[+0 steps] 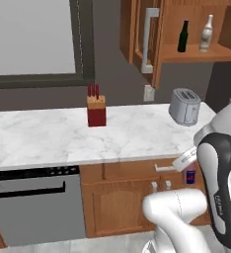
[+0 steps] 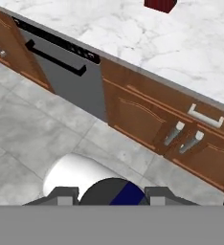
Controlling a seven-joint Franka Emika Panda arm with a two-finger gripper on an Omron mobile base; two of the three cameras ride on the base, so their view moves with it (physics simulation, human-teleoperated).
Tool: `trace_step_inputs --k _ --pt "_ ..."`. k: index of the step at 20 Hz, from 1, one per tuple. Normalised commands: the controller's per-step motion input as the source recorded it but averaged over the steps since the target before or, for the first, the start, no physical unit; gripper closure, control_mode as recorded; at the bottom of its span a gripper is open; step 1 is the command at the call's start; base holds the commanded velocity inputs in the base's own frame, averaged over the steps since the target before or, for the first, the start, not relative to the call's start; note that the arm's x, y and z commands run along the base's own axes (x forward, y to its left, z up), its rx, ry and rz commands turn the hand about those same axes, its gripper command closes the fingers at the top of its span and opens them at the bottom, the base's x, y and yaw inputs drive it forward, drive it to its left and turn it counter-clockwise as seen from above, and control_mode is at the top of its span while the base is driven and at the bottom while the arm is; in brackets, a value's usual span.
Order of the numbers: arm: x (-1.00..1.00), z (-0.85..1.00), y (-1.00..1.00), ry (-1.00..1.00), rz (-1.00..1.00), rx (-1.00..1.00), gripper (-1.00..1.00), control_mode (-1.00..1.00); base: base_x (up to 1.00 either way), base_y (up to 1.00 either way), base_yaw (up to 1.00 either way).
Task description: Sort all alcoholic drinks to one cabinet, and non-alcoholic drinks to the other.
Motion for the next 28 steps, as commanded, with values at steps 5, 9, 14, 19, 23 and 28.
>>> trace_step_inputs --k 5,9,14,19,23,28 --pt "0.0 0.0 0.0 0.0 0.0 0.0 1.0 1.0 0.0 0.52 0.51" --pt "0.0 0.0 0.0 0.0 0.0 0.0 1.0 1.0 0.0 0.59 0.52" --pt "0.0 0.0 0.0 0.0 0.0 0.0 1.0 1.0 0.01 0.64 0.44" --pt "0.0 0.0 0.0 0.0 0.0 0.0 1.0 1.0 0.39 0.53 0.43" --pt "0.0 0.0 0.0 0.0 0.0 0.0 1.0 1.0 0.73 0.29 0.51" --pt "0.0 0.0 0.0 0.0 0.0 0.0 1.0 1.0 0.73 0.39 0.49"
